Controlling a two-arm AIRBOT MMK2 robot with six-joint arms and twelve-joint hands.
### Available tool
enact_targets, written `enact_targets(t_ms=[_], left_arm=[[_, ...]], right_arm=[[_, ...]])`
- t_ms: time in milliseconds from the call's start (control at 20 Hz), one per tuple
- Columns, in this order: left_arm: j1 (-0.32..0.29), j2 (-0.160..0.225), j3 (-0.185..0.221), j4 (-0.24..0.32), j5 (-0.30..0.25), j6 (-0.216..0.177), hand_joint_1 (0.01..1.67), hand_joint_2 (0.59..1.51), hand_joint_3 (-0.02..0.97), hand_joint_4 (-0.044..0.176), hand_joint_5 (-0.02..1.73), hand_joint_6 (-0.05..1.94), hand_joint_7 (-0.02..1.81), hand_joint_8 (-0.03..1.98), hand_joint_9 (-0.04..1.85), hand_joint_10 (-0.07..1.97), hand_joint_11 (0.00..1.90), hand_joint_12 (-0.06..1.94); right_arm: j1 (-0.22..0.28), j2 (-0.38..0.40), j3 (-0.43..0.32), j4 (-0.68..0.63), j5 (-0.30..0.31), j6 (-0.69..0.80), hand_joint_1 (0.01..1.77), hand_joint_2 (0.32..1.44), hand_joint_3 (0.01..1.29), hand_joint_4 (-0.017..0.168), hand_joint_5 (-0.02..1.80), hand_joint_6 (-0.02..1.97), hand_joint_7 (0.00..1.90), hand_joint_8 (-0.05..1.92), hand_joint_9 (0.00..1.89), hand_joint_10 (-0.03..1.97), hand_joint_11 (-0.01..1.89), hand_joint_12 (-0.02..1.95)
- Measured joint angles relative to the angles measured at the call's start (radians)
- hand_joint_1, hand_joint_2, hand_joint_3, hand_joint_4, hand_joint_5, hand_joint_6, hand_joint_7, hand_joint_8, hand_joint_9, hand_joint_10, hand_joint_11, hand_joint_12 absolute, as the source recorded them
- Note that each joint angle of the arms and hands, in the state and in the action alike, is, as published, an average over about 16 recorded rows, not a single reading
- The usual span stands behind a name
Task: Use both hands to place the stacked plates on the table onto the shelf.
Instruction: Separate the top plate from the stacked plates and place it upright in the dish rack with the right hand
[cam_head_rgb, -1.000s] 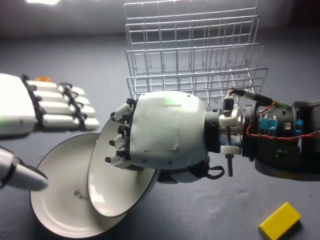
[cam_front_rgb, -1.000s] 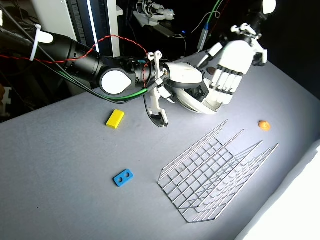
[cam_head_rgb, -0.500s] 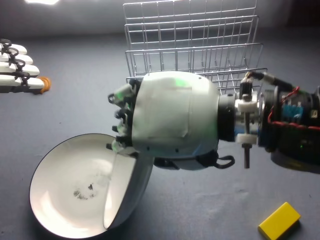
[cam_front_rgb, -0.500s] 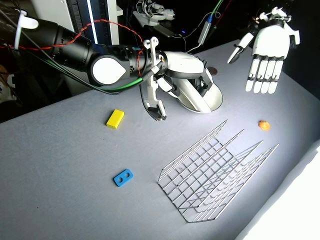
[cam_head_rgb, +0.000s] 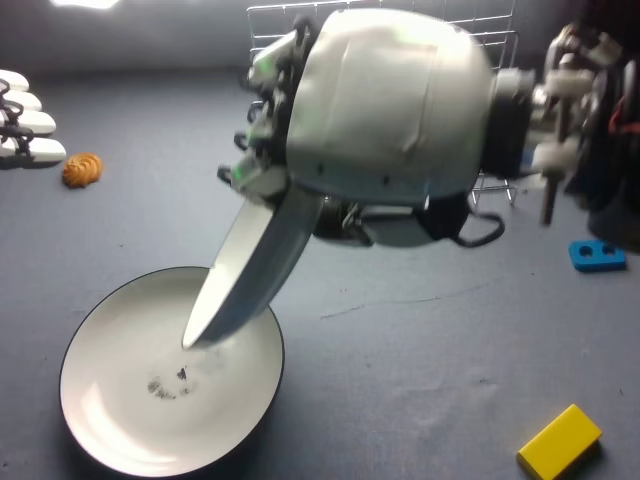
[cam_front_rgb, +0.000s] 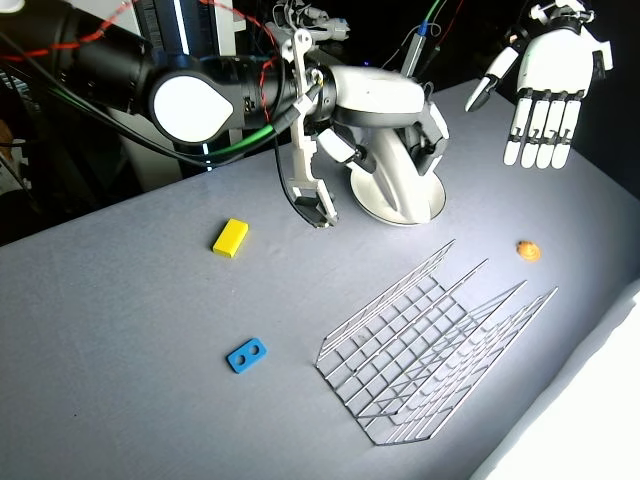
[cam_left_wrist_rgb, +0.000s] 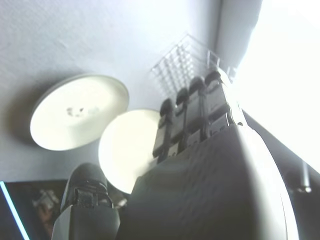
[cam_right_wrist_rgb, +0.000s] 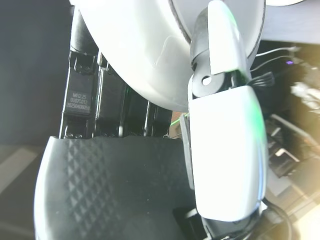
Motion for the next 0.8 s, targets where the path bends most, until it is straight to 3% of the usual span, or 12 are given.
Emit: enact_targets(t_ms=[400,800], left_arm=[[-0.007,0.003,0.012,0.012,-0.003,0.000,0.02,1.152,0.008,0.005,0.07,0.02,0.04,0.01,0.02,0.01,0.02,0.00],[-0.004,0.001,0.006,0.035,-0.023,0.000,0.02,1.152,0.008,0.005,0.06,0.02,0.04,0.01,0.02,0.01,0.02,0.00]], right_arm=[[0.117,0.038,0.068,-0.086,-0.035,0.354,1.19,1.00,0.01,0.023,0.94,1.02,1.06,0.85,1.18,0.05,0.72,1.18],[0.196,0.041,0.163,-0.203,-0.114,0.747,1.20,1.00,0.01,0.023,0.95,1.01,1.06,0.85,1.20,0.04,0.73,1.18]])
